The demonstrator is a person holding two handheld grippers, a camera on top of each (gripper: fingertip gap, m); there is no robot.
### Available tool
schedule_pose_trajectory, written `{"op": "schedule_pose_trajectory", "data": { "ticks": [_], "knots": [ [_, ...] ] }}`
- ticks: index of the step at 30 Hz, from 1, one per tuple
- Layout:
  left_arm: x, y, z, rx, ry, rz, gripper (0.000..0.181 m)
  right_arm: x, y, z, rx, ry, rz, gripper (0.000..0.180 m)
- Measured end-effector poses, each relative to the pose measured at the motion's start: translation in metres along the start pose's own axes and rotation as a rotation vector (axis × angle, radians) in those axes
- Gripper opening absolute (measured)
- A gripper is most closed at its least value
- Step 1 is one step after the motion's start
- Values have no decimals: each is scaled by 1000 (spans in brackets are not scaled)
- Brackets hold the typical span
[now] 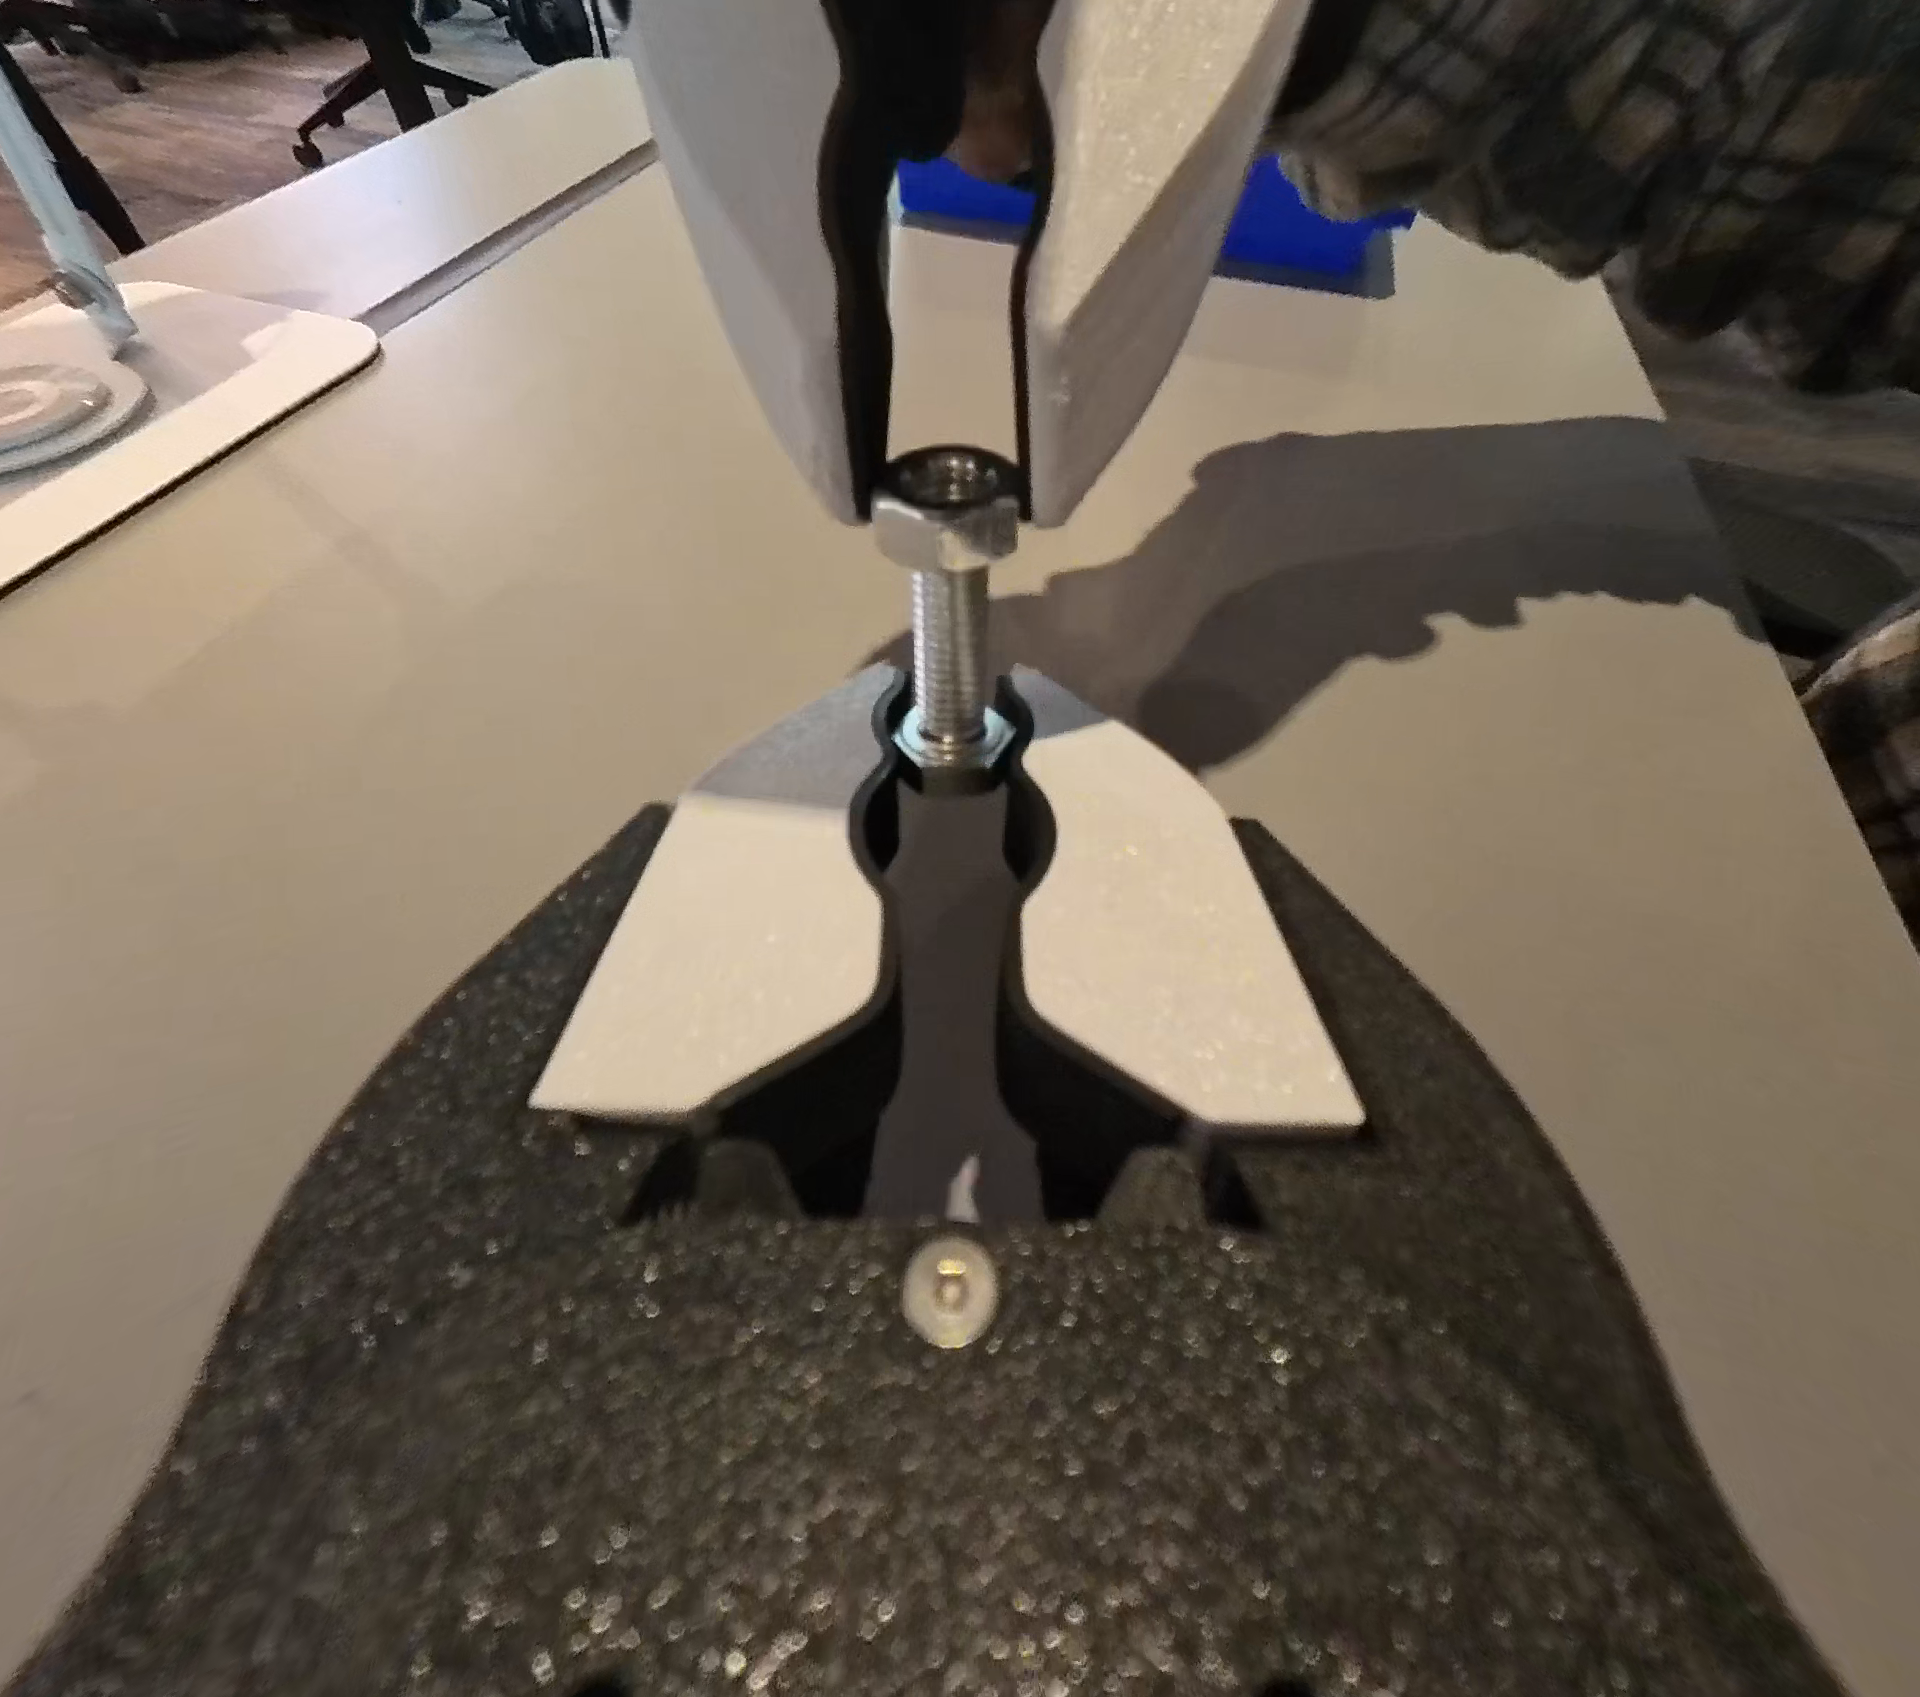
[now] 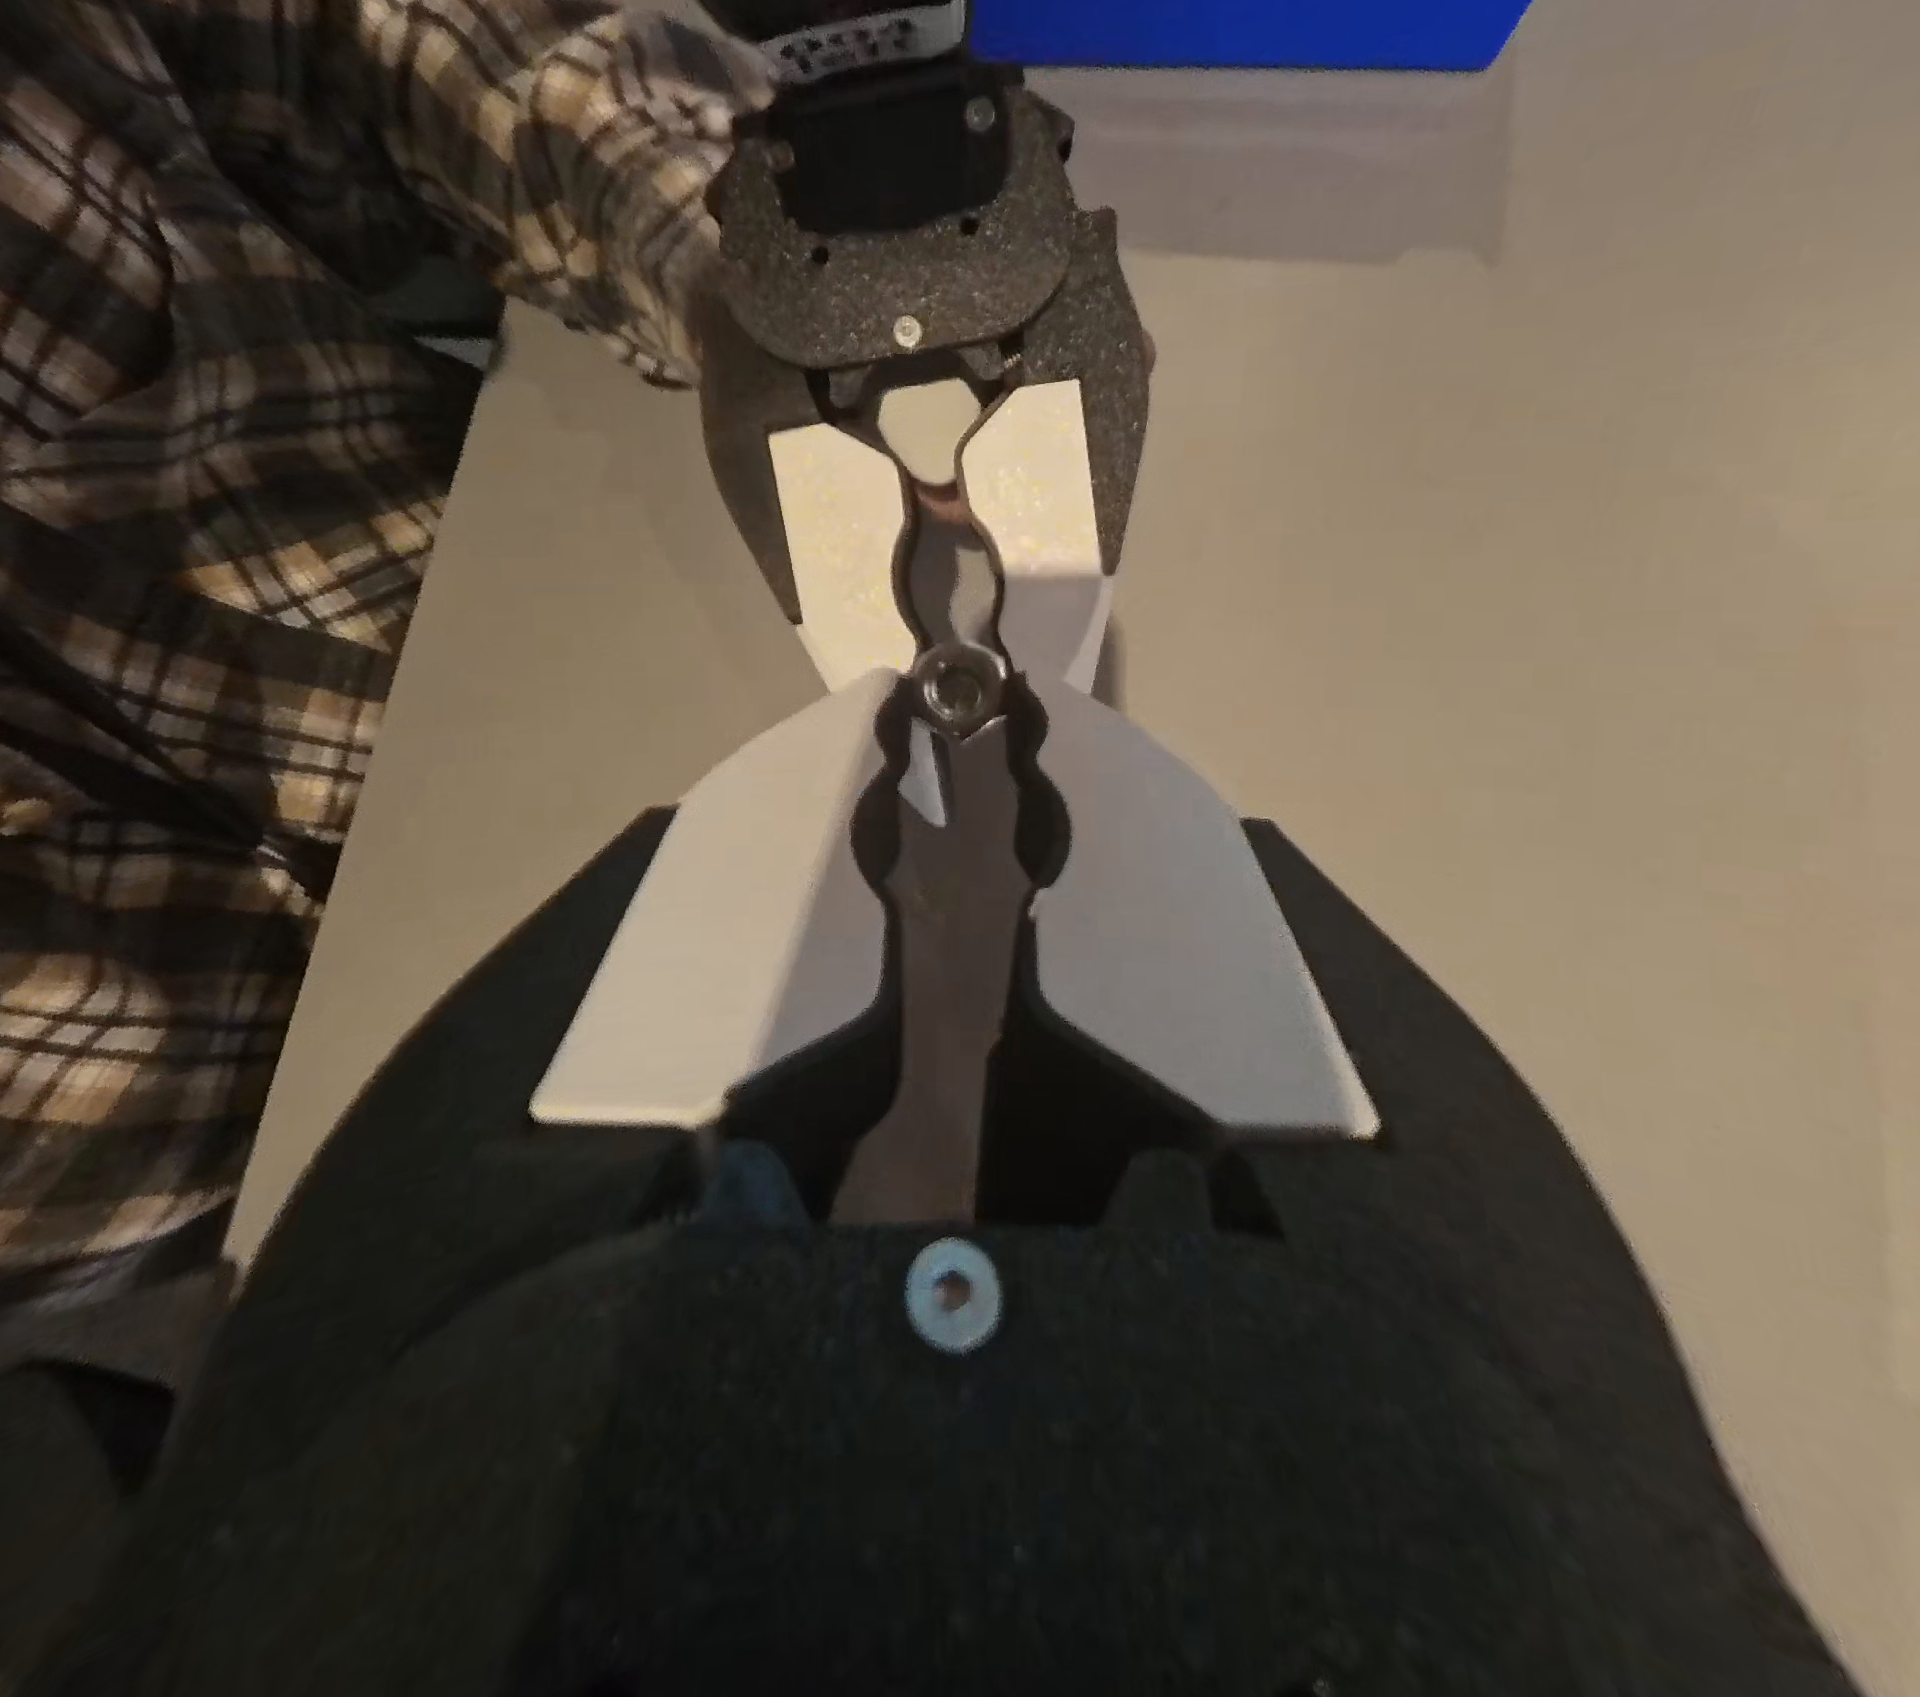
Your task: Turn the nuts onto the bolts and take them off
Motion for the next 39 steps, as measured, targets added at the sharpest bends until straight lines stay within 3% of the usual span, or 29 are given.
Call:
{"op": "schedule_pose_trajectory", "data": {
  "ticks": [14,39],
  "knots": [
    [4,2,-4,40,70,34,14,-10,0,-3,17,247,68,17],
    [5,0,-4,12,64,-1,15,-12,1,-4,-17,215,38,22]
  ]
}}
Point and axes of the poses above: each gripper's, where its closed fingertips meet, z out along the fingers, x out of its top, y = z × x across the jaws, the point moved 7 cm from there along -z, back along the fingers, and after that the axes turned 5 degrees about -x, right-handed, at the moved point
